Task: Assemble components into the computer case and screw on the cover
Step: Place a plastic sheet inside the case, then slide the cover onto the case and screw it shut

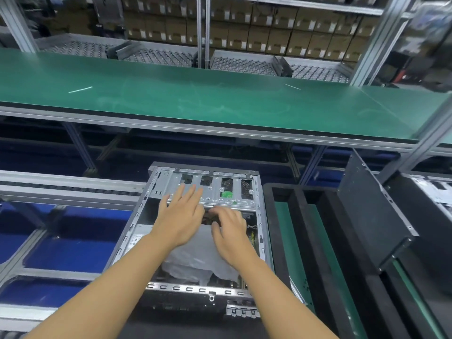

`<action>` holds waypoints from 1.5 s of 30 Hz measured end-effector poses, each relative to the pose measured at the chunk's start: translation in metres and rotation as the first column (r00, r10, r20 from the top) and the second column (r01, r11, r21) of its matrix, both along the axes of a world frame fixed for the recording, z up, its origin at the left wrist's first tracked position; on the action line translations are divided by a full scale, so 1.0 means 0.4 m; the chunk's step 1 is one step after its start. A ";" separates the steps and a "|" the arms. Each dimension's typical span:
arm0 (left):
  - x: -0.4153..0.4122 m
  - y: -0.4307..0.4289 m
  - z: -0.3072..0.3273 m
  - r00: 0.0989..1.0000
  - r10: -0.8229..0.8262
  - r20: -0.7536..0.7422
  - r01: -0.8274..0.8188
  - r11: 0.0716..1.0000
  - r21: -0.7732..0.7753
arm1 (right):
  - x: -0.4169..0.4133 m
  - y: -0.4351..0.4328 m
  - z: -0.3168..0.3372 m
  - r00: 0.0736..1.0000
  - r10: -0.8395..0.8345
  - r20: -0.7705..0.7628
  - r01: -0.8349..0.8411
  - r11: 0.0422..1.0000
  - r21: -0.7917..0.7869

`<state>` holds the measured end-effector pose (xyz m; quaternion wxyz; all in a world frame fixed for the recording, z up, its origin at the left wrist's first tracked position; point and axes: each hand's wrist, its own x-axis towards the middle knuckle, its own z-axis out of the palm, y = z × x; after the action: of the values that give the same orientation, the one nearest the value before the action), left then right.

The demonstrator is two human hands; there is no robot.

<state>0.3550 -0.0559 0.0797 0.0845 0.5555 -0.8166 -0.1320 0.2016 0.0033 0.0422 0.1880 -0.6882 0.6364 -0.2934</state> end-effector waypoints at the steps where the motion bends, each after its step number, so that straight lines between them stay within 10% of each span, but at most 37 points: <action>1: -0.018 -0.003 0.015 0.999 -0.014 -0.046 0.013 1.000 -0.011 | -0.016 -0.001 0.013 0.999 -0.030 0.024 0.030 1.000 -0.007; 14: -0.386 0.060 0.022 0.949 -0.170 -0.267 0.180 0.983 0.013 | -0.344 0.107 0.132 0.836 -0.509 0.203 0.528 0.847 -0.052; 24: -0.681 0.091 -0.066 0.894 -0.222 -0.389 0.369 0.858 0.359 | -0.732 0.187 0.168 0.337 -0.874 -0.351 0.932 0.363 -0.009; 30: -0.730 0.089 -0.086 0.864 -0.017 -0.503 0.344 0.750 0.565 | -0.842 0.188 0.137 0.451 -0.861 -0.235 0.885 0.399 0.238; 40: -0.671 0.061 -0.040 0.752 0.263 -0.605 0.312 0.666 0.678 | -0.783 0.148 0.236 0.448 -0.840 -0.307 0.870 0.488 -0.067; 45: -0.605 0.035 0.036 0.507 0.438 -0.742 0.450 0.600 0.661 | -0.679 0.146 0.352 0.487 -0.830 -0.273 0.805 0.548 -0.228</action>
<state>0.1130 -0.0418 0.0941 0.2195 0.3823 -0.5086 -0.7396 -0.0699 0.0617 0.1830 -0.1141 -0.3496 0.8979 -0.2418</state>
